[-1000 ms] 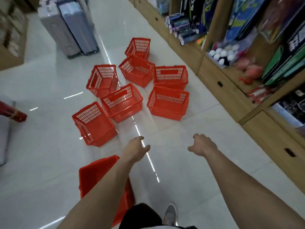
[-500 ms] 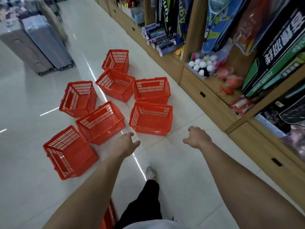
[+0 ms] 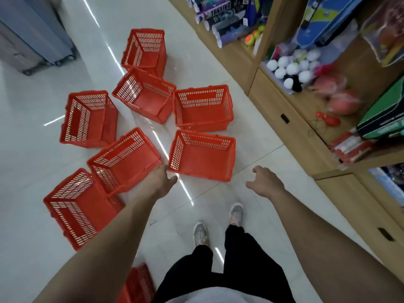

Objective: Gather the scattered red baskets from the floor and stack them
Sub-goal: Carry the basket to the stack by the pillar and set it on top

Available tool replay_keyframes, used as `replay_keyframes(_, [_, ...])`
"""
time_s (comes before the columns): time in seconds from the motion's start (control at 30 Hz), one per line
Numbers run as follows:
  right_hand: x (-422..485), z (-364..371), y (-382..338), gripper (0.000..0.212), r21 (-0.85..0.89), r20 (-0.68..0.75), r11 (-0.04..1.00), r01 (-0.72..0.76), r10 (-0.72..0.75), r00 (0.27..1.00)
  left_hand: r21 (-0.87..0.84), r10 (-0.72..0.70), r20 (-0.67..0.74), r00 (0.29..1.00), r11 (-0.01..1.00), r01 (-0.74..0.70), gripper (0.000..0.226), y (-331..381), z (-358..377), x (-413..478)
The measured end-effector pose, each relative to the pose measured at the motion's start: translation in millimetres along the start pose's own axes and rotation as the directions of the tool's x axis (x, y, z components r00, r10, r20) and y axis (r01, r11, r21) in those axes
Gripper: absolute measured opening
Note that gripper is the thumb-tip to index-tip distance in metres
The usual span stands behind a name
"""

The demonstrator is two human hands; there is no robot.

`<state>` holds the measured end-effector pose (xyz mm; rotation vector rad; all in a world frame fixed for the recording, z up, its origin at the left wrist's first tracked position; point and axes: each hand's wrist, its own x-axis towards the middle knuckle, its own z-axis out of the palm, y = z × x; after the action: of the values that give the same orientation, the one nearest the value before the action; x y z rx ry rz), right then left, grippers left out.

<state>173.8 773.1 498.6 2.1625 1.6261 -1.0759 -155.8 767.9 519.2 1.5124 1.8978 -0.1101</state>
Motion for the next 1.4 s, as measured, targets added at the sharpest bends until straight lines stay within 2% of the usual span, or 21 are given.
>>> replay_keyframes(0.2, [147, -2, 8, 0.061, 0.085, 0.108, 0.996, -0.034, 0.025, 0.994, -0.029, -0.135, 0.012, 0.991, 0.990, 0.135, 0.054, 13, 19, 123])
replay_keyframes(0.33, [263, 22, 15, 0.068, 0.172, 0.124, 0.979, -0.104, 0.084, 0.989, -0.080, -0.207, -0.012, 0.978, 0.975, 0.205, 0.050, 11, 54, 223])
replay_keyframes(0.43, [351, 66, 21, 0.070, 0.242, 0.114, 0.960, -0.142, 0.117, 0.987, -0.060, -0.186, 0.003, 0.983, 0.981, 0.186, 0.040, -7, 96, 307])
replay_keyframes(0.6, [475, 168, 34, 0.067, 0.261, 0.033, 0.957, -0.124, 0.120, 0.992, -0.057, -0.233, -0.046, 0.971, 0.971, 0.230, 0.053, -75, 173, 450])
replay_keyframes(0.77, [536, 257, 53, 0.059, 0.401, -0.054, 0.903, -0.155, 0.192, 0.980, -0.045, -0.279, -0.126, 0.952, 0.960, 0.276, 0.066, -142, 235, 541])
replay_keyframes(0.87, [550, 295, 59, 0.056, 0.473, -0.118, 0.870, -0.135, 0.214, 0.970, -0.029, -0.207, -0.110, 0.972, 0.978, 0.205, 0.056, -172, 267, 565])
replay_keyframes(0.97, [557, 314, 61, 0.049, 0.477, -0.158, 0.865, -0.158, 0.262, 0.952, -0.065, -0.261, -0.113, 0.959, 0.965, 0.254, 0.046, -184, 282, 576])
replay_keyframes(1.07, [554, 306, 60, 0.041, 0.468, -0.207, 0.871, -0.146, 0.269, 0.941, -0.090, -0.258, -0.141, 0.956, 0.965, 0.247, 0.052, -183, 280, 569])
replay_keyframes(1.23, [513, 234, 47, 0.037, 0.476, -0.247, 0.875, -0.095, 0.236, 0.940, -0.203, -0.253, -0.191, 0.949, 0.956, 0.214, 0.044, -161, 236, 518])
replay_keyframes(1.4, [432, 106, 9, 0.039, 0.468, -0.275, 0.884, -0.015, 0.161, 0.948, -0.275, -0.252, -0.283, 0.926, 0.946, 0.173, 0.045, -113, 135, 434])
